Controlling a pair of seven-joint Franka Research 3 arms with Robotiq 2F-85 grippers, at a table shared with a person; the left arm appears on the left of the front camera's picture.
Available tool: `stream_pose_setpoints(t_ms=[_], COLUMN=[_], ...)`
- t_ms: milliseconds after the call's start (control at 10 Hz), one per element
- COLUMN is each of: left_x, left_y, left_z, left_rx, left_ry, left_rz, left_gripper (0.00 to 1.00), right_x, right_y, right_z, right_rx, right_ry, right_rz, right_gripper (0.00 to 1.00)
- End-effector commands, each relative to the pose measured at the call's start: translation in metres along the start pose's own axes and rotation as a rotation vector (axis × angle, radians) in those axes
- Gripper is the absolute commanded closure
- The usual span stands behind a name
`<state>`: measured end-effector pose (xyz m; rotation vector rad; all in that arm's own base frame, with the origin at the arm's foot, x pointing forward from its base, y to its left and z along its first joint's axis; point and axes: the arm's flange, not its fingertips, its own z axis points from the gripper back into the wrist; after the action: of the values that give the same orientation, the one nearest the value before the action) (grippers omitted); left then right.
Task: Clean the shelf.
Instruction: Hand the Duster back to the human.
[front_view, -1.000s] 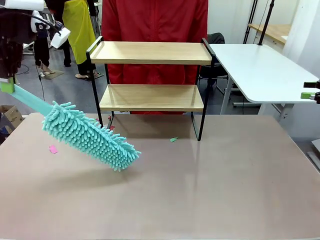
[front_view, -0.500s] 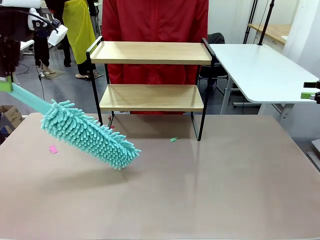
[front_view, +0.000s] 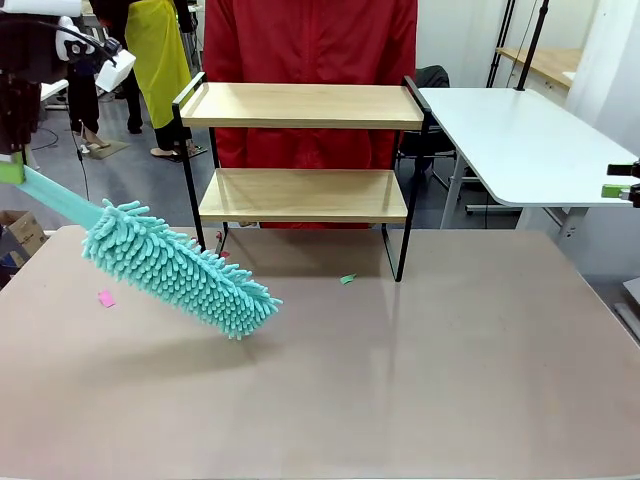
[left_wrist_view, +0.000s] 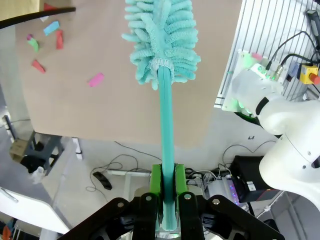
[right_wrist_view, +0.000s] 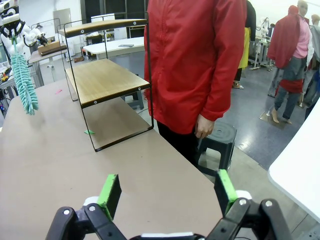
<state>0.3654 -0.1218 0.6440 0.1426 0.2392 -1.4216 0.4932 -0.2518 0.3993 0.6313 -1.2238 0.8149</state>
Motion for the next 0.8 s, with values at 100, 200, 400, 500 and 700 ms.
stream_pose_setpoints(t_ms=[100, 200, 400, 500, 700], left_x=[-0.014, -0.008, 0.003, 0.013, 0.031], left_y=[-0.007, -0.006, -0.004, -0.004, 0.007], left_z=[0.007, 0.000, -0.024, -0.040, -0.060], left_rx=[0.023, 0.045, 0.056, 0.065, 0.075], left_ry=[-0.213, -0.278, -0.422, -0.515, -0.674], left_rz=[-0.108, -0.155, -0.210, -0.216, -0.289], left_gripper=[0.87, 0.87, 0.87, 0.87, 0.87], right_x=[0.045, 0.063, 0.089, 0.100, 0.115], right_y=[0.014, 0.021, 0.039, 0.050, 0.069], right_z=[-0.019, -0.030, -0.052, -0.065, -0.091], right_rx=[0.120, 0.165, 0.275, 0.327, 0.394], right_ry=[-0.041, -0.061, -0.109, -0.154, -0.227], right_rz=[0.019, 0.027, 0.025, 0.014, -0.010], right_gripper=[0.00, 0.00, 0.00, 0.00, 0.00])
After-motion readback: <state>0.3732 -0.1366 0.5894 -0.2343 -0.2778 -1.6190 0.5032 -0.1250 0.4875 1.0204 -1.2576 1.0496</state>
